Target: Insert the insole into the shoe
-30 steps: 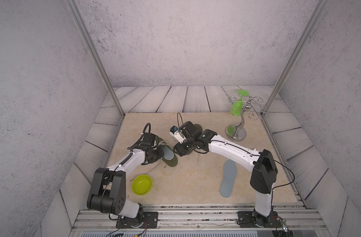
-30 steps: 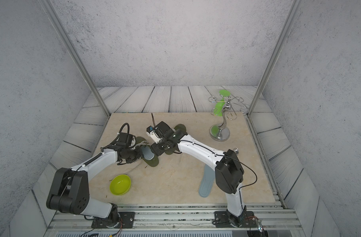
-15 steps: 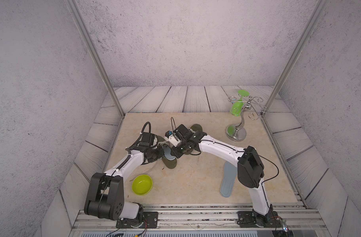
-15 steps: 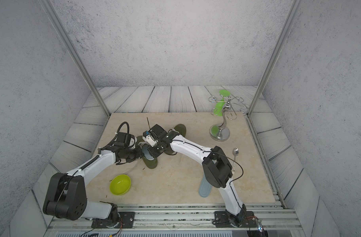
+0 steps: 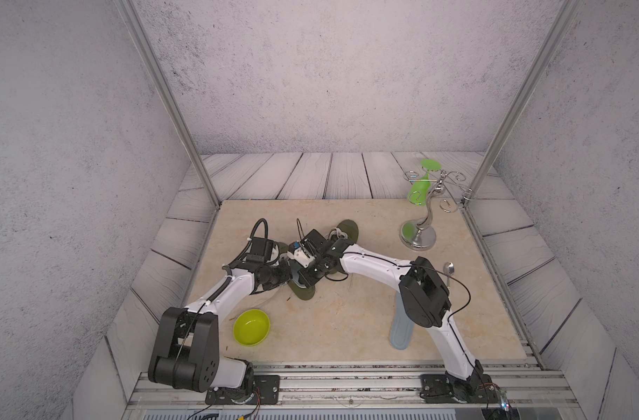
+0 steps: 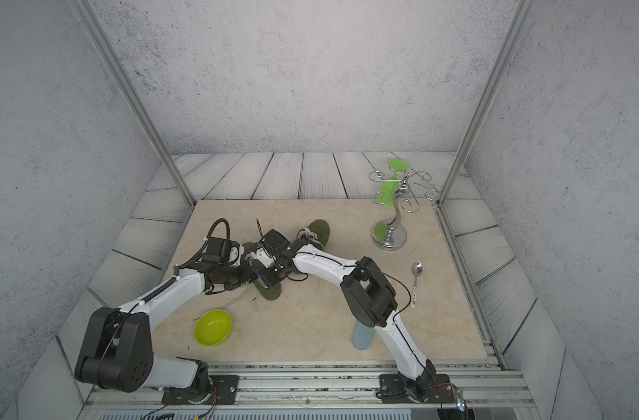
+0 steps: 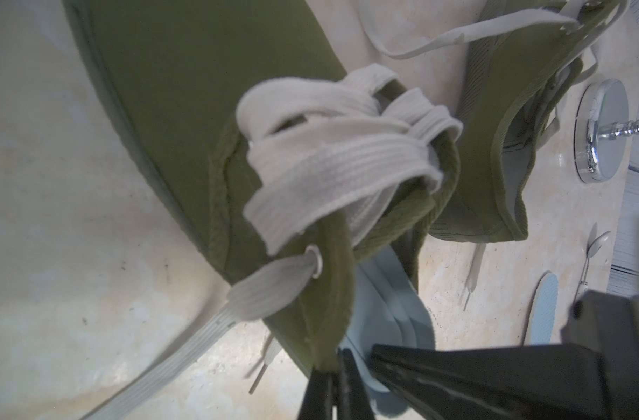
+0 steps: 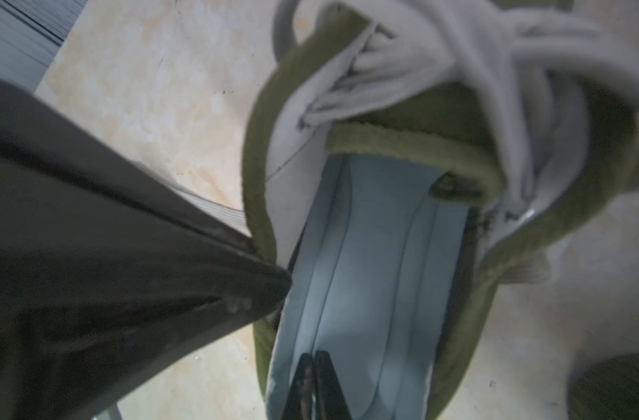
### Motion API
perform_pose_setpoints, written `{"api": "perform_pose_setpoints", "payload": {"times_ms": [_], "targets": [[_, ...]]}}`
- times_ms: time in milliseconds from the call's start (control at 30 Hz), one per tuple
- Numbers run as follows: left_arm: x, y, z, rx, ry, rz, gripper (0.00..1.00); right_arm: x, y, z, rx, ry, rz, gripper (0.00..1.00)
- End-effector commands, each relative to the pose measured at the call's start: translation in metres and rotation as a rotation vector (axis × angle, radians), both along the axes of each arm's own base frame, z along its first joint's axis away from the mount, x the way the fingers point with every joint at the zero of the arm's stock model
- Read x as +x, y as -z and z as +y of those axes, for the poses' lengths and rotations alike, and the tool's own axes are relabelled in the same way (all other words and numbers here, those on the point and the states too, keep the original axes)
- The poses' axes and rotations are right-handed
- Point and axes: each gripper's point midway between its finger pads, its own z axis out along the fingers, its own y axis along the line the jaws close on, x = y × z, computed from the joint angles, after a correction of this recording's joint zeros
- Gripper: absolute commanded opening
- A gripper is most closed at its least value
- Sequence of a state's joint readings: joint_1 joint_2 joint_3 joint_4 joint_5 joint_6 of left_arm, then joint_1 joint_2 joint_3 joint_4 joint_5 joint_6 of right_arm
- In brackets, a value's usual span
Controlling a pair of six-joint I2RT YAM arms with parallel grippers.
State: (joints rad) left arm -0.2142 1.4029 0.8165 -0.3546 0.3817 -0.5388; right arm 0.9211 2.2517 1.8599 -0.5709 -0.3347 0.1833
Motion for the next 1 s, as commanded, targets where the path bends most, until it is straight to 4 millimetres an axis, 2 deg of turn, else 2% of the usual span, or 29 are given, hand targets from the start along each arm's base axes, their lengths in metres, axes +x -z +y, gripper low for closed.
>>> {"api": "perform_pose_setpoints", "payload": {"times_ms": [0, 133, 367, 433, 500, 600, 867, 967], "targets": [[0.002, -0.017, -0.010, -0.053, 0.037, -0.064, 0.00, -0.003, 0.036, 0.007, -0.036, 0.018, 0.048, 0.06], [0.001, -0.020, -0.012, -0.067, 0.040, -0.072, 0.00, 0.000, 0.056, 0.006, -0.062, 0.036, 0.057, 0.06], [0.000, -0.019, -0.016, -0.106, 0.037, -0.066, 0.00, 0.009, 0.069, 0.003, -0.112, 0.059, 0.036, 0.05], [0.000, -0.019, -0.016, -0.095, 0.043, -0.066, 0.00, 0.008, 0.050, -0.001, -0.114, 0.047, 0.006, 0.05], [0.000, -0.016, -0.013, -0.073, 0.045, -0.066, 0.00, 0.010, 0.015, -0.008, -0.091, 0.046, -0.051, 0.06], [0.001, -0.013, -0.011, -0.058, 0.050, -0.057, 0.00, 0.012, -0.019, -0.017, -0.082, 0.057, -0.096, 0.11], [0.003, -0.010, -0.011, -0.047, 0.061, -0.052, 0.00, 0.009, -0.030, -0.028, -0.088, 0.068, -0.087, 0.12], [0.003, -0.010, -0.012, -0.056, 0.067, -0.048, 0.00, 0.003, -0.025, -0.033, -0.096, 0.070, -0.067, 0.12]]}}
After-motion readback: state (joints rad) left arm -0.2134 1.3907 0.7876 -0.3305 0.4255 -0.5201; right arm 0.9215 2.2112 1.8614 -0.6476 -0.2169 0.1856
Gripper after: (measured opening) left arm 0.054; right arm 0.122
